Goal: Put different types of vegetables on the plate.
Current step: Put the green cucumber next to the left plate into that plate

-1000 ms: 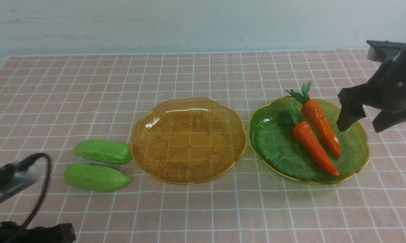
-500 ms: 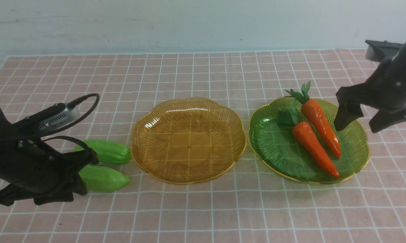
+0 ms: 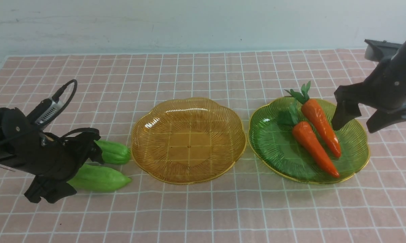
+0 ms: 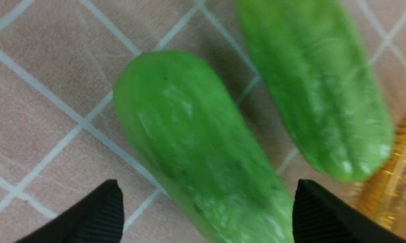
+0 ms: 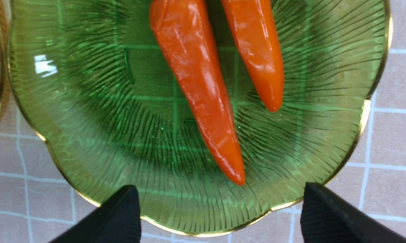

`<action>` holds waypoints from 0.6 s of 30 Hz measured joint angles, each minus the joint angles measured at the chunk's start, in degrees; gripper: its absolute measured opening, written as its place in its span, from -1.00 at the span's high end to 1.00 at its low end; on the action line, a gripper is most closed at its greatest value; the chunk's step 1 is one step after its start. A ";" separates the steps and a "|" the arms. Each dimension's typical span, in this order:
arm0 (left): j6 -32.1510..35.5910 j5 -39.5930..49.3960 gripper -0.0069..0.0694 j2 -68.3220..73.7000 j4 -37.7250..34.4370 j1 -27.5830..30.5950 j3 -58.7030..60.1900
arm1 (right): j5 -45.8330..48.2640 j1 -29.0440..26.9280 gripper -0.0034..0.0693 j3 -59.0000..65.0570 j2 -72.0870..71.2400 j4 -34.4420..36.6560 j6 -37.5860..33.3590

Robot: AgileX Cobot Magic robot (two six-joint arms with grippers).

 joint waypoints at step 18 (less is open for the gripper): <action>1.93 -2.76 0.01 4.44 1.36 0.00 -1.38 | 0.00 0.00 -0.69 0.00 0.00 0.82 -0.45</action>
